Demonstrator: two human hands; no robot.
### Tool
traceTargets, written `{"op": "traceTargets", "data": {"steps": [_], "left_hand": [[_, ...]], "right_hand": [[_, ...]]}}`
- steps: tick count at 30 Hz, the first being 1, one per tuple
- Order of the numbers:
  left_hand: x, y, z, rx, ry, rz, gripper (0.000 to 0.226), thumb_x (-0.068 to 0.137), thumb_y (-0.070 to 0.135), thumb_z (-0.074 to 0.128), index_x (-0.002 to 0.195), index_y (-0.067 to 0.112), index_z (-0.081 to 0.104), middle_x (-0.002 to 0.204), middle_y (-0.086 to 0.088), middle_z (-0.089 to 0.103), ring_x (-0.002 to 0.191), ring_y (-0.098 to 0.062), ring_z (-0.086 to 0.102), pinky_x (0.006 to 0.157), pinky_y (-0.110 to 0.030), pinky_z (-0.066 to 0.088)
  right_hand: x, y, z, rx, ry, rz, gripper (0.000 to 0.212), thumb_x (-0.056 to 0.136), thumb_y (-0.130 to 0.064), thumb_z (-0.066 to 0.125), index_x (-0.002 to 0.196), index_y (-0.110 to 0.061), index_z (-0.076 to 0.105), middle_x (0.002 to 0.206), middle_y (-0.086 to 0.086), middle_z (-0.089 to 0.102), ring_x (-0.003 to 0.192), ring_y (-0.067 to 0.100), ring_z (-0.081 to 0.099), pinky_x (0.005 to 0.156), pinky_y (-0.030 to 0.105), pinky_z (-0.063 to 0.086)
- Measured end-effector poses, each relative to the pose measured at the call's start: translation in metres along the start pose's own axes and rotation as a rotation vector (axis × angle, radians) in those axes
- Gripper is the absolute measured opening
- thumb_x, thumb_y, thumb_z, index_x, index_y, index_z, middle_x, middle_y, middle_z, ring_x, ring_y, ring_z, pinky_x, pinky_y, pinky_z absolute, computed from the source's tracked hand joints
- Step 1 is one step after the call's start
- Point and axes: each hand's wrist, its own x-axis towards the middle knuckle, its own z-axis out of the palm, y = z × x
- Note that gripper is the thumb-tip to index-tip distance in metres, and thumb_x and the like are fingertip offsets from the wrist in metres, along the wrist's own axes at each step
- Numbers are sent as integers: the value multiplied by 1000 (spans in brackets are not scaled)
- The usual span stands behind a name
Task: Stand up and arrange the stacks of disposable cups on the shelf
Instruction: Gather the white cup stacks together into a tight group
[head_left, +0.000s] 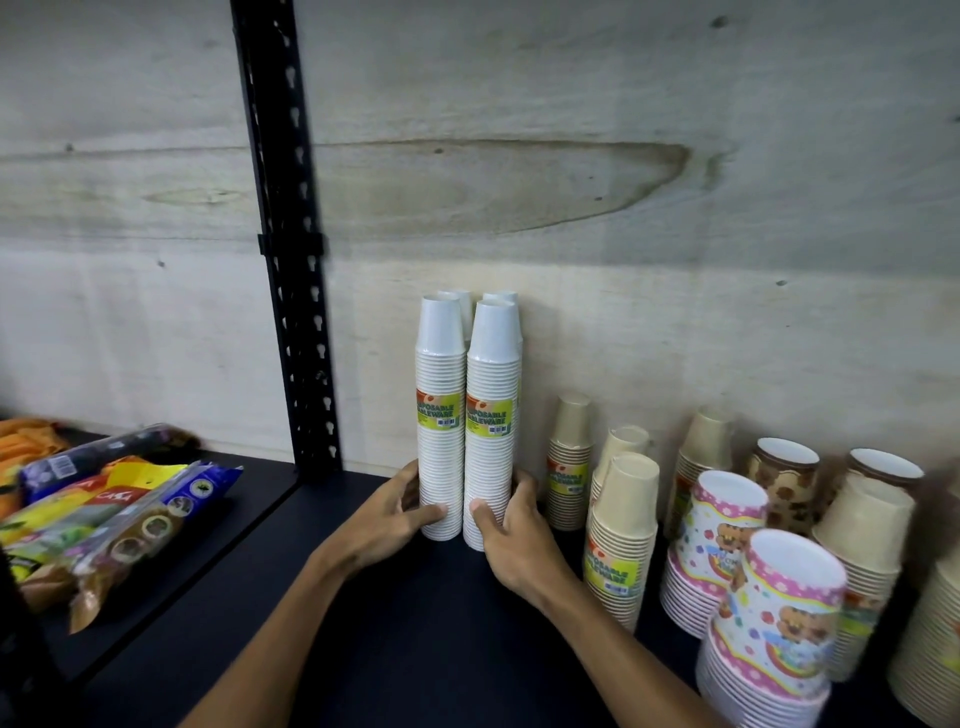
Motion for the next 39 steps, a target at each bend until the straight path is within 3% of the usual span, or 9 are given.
{"op": "traceTargets", "data": {"steps": [10, 12, 17, 20, 23, 28, 31, 35, 39], "left_hand": [[-2, 4, 4, 9, 44, -16, 55, 91, 3, 64, 137, 24, 44, 131, 13, 61, 120, 0, 58, 98, -17, 47], [-4, 6, 5, 17, 67, -11, 58, 89, 2, 66, 138, 24, 43, 130, 13, 62, 119, 1, 59, 102, -21, 46], [-15, 10, 2, -21, 147, 10, 65, 89, -3, 64, 142, 25, 39, 132, 12, 60, 116, -1, 61, 84, -16, 53], [-30, 16, 1, -18, 263, 19, 67, 90, 5, 67, 147, 19, 36, 138, 7, 54, 119, -8, 59, 86, -18, 50], [-53, 31, 3, 0, 371, 45, 58, 90, 12, 69, 140, 25, 43, 136, 6, 54, 119, -7, 57, 95, -23, 45], [-90, 77, 13, 95, 459, 166, 45, 91, 15, 66, 133, 24, 53, 125, 11, 61, 103, 2, 61, 82, -13, 46], [-94, 120, 24, 130, 464, 268, 36, 91, 18, 66, 125, 29, 57, 116, 13, 66, 93, 5, 64, 84, -21, 51], [-84, 171, 54, 103, 415, 322, 33, 91, 21, 67, 123, 26, 61, 114, 9, 68, 100, -9, 66, 85, -31, 54], [-64, 206, 100, 81, 341, 325, 29, 92, 23, 66, 121, 24, 63, 112, 8, 69, 98, -8, 66, 88, -31, 53]], "right_hand": [[-1, -4, -1, -35, -15, 11, 62, 101, -25, 51, 152, -17, 16, 151, 2, 43, 135, 17, 46, 96, 15, 32], [-4, -8, -2, -41, -13, 14, 65, 100, -26, 52, 154, -17, 15, 152, 1, 42, 135, 17, 45, 97, 16, 32], [-14, -22, -6, -55, 29, 0, 71, 97, -32, 56, 153, -13, 18, 154, 3, 39, 138, 19, 42, 110, 27, 36], [-23, -35, -15, -58, 61, -15, 72, 96, -33, 58, 152, -12, 20, 154, 4, 39, 140, 19, 40, 113, 31, 35], [-37, -49, -28, -80, 81, -29, 73, 97, -34, 57, 153, -10, 18, 154, 4, 37, 141, 21, 38, 114, 31, 32], [-69, -83, -60, -88, 101, -89, 51, 95, -36, 59, 137, -13, 40, 135, 3, 54, 127, 22, 53, 106, 37, 43], [-85, -101, -94, -93, 132, -131, 46, 95, -38, 60, 132, -15, 45, 119, -2, 57, 118, 19, 58, 101, 33, 46], [-99, -111, -147, -176, 208, -154, 52, 93, -42, 61, 136, -16, 48, 131, 3, 60, 119, 19, 59, 102, 33, 46], [-115, -103, -210, -187, 283, -137, 48, 93, -38, 63, 133, -15, 51, 129, 7, 61, 116, 19, 61, 100, 33, 47]]}}
